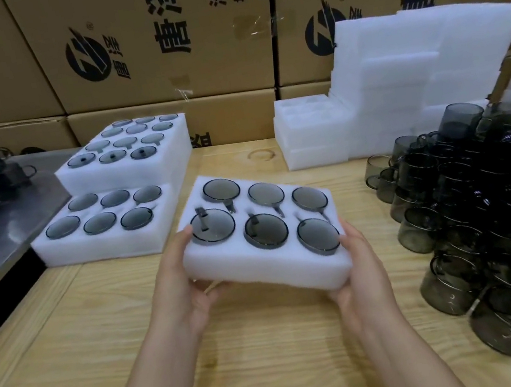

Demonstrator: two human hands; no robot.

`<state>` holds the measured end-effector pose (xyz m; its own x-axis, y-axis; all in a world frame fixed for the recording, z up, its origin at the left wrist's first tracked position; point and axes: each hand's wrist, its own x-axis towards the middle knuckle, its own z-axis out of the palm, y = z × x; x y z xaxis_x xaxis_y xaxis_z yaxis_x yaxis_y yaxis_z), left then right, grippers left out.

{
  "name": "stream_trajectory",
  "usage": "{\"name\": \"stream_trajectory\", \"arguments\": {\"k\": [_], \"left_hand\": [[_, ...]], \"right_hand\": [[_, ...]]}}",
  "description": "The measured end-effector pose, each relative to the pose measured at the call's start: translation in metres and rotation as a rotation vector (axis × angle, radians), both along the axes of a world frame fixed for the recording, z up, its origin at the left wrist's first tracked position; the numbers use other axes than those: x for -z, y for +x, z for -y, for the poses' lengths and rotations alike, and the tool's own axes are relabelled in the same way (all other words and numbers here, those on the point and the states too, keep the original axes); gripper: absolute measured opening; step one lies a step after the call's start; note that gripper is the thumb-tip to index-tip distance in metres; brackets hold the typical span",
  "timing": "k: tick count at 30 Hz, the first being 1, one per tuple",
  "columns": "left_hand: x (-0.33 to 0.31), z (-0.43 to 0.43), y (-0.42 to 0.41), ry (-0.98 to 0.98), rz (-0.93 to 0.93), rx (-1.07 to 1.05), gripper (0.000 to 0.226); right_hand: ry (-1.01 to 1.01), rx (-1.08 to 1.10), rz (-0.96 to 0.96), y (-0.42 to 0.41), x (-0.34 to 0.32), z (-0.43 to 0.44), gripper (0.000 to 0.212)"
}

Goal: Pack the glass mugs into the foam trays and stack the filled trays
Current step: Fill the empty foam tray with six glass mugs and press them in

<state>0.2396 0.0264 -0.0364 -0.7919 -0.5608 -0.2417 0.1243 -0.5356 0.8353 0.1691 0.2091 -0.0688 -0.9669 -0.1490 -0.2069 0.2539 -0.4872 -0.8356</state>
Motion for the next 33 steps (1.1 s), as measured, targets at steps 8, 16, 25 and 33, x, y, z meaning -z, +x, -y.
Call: {"name": "stream_trajectory", "arguments": {"k": [8, 16, 25, 33], "left_hand": [[0.012, -0.036, -0.027, 0.189, 0.027, -0.235, 0.036], [-0.031, 0.023, -0.031, 0.275, -0.105, -0.293, 0.039], [-0.076, 0.099, -0.031, 0.141, -0.117, -0.365, 0.039], [-0.051, 0.167, -0.029, 0.085, 0.094, -0.389, 0.056]], "right_hand": [[-0.142, -0.09, -0.173, 0.013, 0.007, 0.049, 0.034], [0.174, -0.146, -0.3, 0.011, 0.022, 0.051, 0.024], [0.192, -0.186, -0.31, 0.009, 0.027, 0.052, 0.025], [0.206, -0.243, -0.359, 0.008, 0.03, 0.051, 0.032]]}}
